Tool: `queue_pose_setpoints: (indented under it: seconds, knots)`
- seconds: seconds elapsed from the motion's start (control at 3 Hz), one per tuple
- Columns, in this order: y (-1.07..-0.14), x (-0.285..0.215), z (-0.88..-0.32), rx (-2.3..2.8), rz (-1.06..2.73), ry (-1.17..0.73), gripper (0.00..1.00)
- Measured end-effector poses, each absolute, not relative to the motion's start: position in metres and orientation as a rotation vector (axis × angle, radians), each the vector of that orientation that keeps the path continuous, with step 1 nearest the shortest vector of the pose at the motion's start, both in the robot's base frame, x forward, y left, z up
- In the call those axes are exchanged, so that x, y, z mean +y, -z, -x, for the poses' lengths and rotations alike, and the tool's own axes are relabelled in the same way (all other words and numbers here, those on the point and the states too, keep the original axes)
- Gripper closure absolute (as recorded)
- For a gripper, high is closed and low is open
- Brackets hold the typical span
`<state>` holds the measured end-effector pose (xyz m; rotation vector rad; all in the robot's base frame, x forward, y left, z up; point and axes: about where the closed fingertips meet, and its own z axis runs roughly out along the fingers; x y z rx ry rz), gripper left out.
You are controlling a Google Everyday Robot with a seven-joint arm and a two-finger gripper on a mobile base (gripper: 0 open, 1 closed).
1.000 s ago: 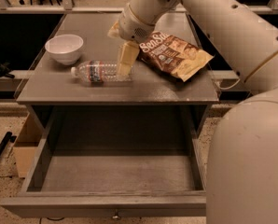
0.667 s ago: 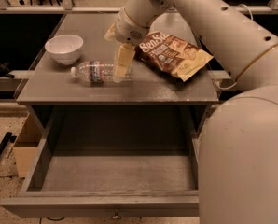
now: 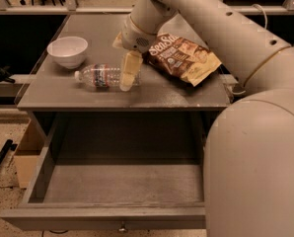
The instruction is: Place water bottle into top drawer
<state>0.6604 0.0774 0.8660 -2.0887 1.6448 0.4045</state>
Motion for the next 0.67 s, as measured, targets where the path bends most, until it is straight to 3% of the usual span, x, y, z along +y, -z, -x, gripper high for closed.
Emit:
queue_pose_setpoints:
  seconds: [0.67]
  knots:
    - [-0.8476, 0.064, -0.6525, 1.702, 2.067, -0.409, 0.0]
